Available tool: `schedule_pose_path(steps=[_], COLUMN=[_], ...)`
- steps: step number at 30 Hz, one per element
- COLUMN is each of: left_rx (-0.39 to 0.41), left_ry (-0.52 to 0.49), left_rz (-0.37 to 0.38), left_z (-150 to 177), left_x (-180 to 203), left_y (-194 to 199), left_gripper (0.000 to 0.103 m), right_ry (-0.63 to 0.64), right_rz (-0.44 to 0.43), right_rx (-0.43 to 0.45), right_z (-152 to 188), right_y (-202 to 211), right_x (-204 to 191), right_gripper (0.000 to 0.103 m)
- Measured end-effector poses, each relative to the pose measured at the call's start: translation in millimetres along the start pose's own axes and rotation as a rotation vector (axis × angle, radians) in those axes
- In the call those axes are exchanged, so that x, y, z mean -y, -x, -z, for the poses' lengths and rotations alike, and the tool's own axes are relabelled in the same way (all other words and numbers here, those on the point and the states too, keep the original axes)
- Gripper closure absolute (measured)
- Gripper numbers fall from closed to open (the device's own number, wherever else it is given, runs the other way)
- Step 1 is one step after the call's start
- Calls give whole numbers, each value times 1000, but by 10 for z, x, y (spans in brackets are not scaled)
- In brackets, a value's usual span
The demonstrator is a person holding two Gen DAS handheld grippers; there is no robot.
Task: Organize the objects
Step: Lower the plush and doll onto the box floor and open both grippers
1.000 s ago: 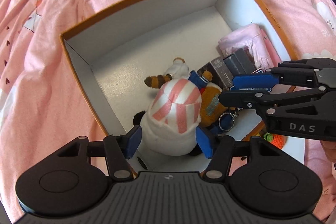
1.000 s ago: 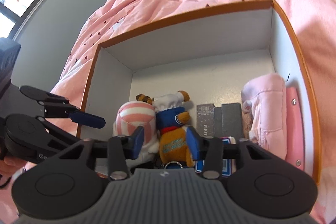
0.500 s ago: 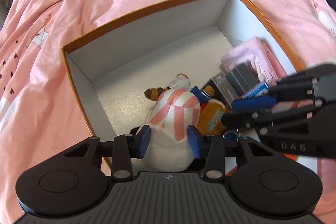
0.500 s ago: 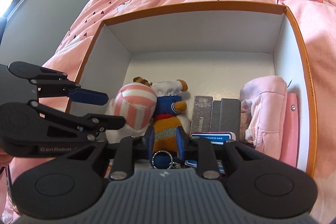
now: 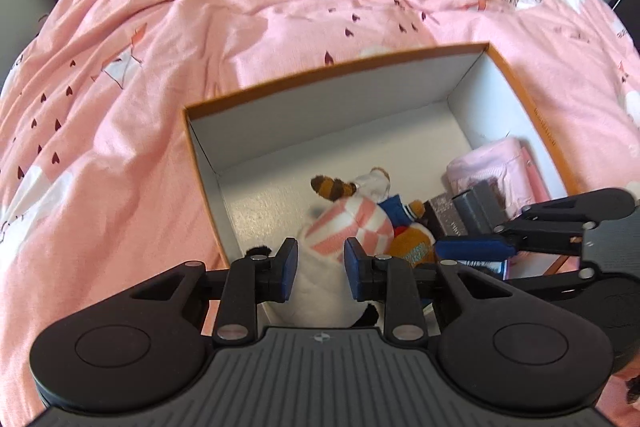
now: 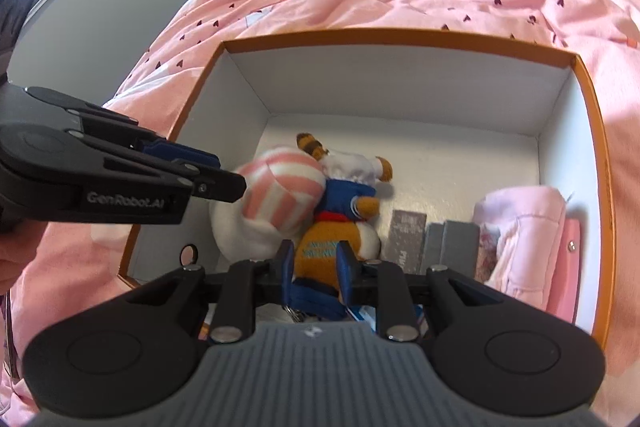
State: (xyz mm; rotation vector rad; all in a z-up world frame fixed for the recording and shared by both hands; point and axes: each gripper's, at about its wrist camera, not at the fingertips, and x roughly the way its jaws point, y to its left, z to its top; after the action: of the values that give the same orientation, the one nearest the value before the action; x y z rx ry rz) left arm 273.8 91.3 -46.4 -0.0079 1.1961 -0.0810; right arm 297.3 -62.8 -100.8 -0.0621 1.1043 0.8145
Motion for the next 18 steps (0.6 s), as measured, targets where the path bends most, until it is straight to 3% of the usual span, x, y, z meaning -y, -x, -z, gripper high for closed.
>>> schedule_pose_path(steps=[1,3,9,18], left_rx=[12,31,61,84], left_ry=[4,11,36,89], left_rz=[2,0,-4,-1], left_z=[-9,-23,-33,-1], left_x=[-17,-50,-163,-371], left_y=[45,116,168,171], left_gripper=[71,71,71,71], right_ry=[-3,-20,-106,-141], right_rz=[-11,-34,-96,12], right_rx=[3,5,-7,-14], right_z=[-17,-50,-135,-285], right_y=[-10,-42,-190,-507], right_x=[-13,-42,-153,-271], right_gripper=[77,65,55,36])
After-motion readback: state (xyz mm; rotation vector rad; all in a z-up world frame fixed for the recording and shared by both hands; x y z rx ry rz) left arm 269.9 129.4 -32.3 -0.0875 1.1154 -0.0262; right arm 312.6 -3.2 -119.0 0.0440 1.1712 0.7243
